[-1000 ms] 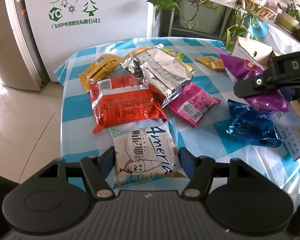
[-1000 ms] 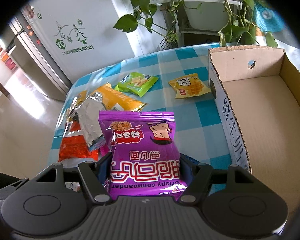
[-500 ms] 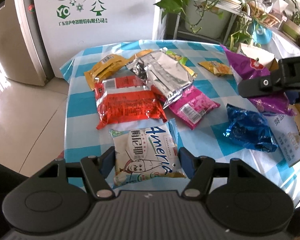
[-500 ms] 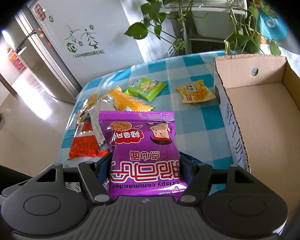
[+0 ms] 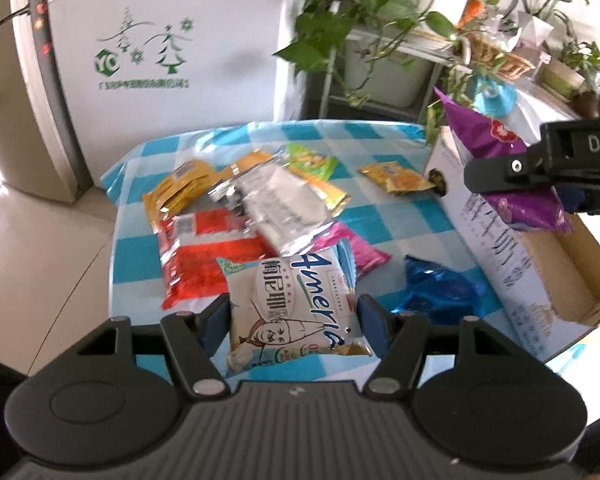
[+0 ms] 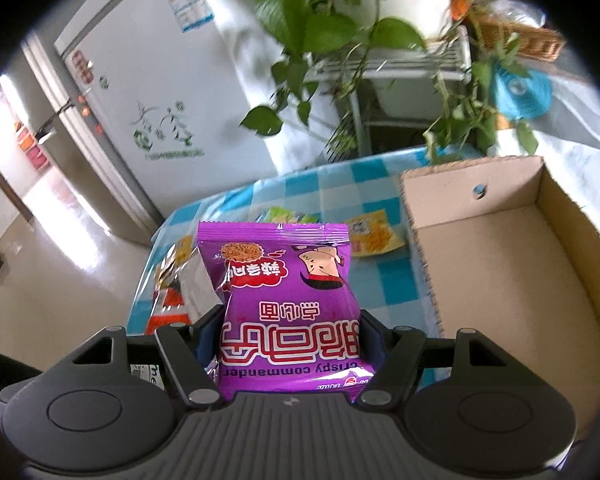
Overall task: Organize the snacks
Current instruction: 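Carry the Ameria packet with the left tool while the right tool carries the purple bag to the box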
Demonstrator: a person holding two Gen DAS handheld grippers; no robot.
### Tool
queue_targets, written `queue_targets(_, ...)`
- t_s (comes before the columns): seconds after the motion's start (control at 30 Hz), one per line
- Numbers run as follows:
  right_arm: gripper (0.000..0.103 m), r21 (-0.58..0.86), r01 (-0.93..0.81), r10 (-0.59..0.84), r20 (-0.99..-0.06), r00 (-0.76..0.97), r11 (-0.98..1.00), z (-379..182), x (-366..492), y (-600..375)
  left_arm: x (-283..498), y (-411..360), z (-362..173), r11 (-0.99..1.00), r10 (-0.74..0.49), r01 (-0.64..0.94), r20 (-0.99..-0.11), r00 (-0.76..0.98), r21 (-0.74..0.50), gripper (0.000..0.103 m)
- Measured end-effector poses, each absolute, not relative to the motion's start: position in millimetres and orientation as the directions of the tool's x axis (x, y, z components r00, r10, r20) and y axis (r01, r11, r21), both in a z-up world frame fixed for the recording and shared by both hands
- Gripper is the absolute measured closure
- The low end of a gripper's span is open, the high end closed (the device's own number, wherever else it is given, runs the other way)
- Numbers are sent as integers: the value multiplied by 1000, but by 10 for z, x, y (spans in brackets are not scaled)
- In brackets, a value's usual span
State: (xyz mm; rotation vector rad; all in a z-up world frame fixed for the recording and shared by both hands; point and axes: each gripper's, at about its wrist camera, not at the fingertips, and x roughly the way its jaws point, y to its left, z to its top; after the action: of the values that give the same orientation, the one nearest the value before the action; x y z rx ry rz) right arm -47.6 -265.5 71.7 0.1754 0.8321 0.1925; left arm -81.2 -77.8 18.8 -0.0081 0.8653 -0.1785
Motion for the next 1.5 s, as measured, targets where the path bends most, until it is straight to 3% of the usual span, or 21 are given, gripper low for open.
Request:
queue_targets(0.97,28,214,146,31,-655,755,966,1063,-674,-3786,-503,-2016,674,924,-361,343,-684,634,-170,36)
queue_targets(1.5,28,296,306,-32,-668,744,905,1024,-663,-4216,-350,-2673,474,888,-430,402,-716,549,-225,36)
